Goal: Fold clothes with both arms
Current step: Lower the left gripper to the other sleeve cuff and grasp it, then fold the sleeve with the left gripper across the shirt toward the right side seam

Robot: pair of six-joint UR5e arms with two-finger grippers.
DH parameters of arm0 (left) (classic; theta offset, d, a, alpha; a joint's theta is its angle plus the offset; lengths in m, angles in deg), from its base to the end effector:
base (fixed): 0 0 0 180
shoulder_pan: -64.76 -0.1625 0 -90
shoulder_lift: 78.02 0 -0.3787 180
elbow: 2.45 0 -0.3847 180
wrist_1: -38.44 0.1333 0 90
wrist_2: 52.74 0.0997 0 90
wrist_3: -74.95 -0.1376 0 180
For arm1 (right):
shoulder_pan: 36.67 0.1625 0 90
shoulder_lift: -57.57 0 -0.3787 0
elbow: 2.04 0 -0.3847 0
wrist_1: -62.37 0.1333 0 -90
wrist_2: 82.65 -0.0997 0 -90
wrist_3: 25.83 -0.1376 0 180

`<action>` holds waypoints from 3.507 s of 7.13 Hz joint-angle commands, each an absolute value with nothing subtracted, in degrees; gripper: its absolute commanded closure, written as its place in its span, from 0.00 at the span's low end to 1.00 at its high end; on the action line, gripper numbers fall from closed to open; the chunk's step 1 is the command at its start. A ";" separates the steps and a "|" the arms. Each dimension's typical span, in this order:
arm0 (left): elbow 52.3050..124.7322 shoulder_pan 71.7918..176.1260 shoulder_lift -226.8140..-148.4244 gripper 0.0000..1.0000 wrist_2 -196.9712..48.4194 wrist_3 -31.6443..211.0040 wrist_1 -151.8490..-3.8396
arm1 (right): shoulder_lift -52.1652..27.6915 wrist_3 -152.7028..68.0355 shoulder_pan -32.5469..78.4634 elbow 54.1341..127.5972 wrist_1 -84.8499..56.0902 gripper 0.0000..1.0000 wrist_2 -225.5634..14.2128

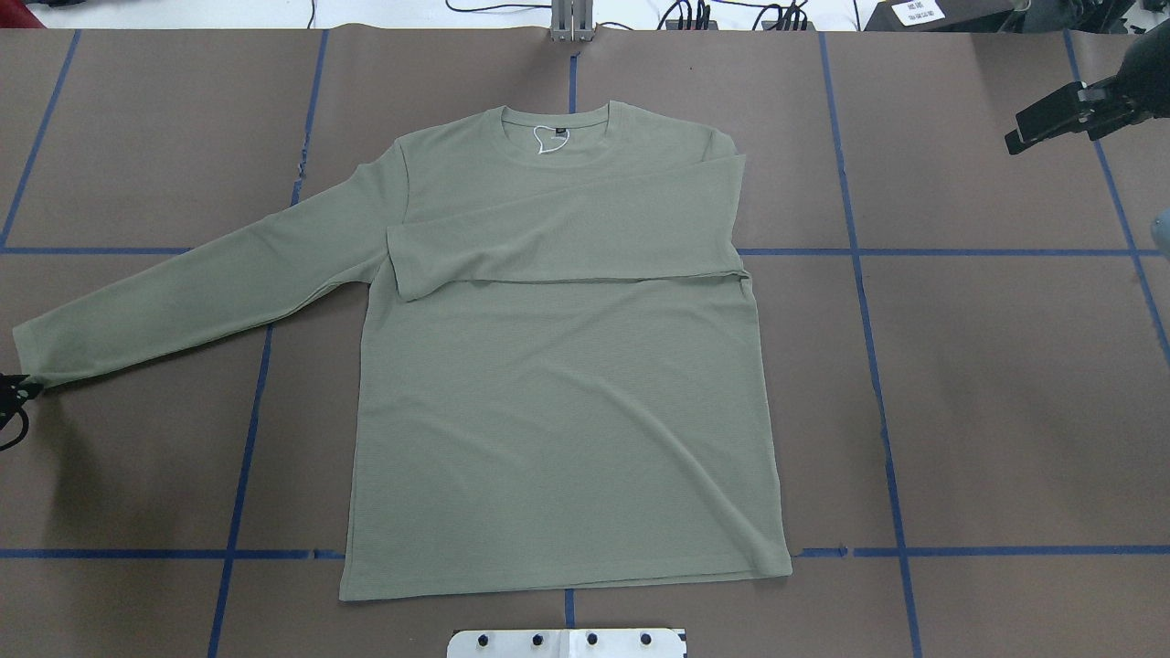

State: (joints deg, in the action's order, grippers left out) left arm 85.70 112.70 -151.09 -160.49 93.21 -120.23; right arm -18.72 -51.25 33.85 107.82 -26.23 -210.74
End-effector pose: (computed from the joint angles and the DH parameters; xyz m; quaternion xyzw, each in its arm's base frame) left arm 0.2125 -0.3718 0.6568 0.2900 0.3303 0.2484 0.8632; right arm -0.1391 -0.5385 0.3493 0.1436 -0.3961 -0.0512 0.9055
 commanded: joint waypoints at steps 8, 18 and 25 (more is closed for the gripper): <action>94.49 124.88 -181.92 1.00 -173.94 104.17 -100.94 | -26.70 -33.77 42.33 106.60 -27.02 0.00 -212.99; 67.11 95.81 -225.41 1.00 -148.48 130.77 -91.43 | -29.70 -30.93 44.54 105.89 -26.40 0.00 -213.96; 69.33 97.96 -226.66 0.00 -156.16 124.37 -75.19 | -26.48 -35.30 40.87 105.55 -19.58 0.01 -213.61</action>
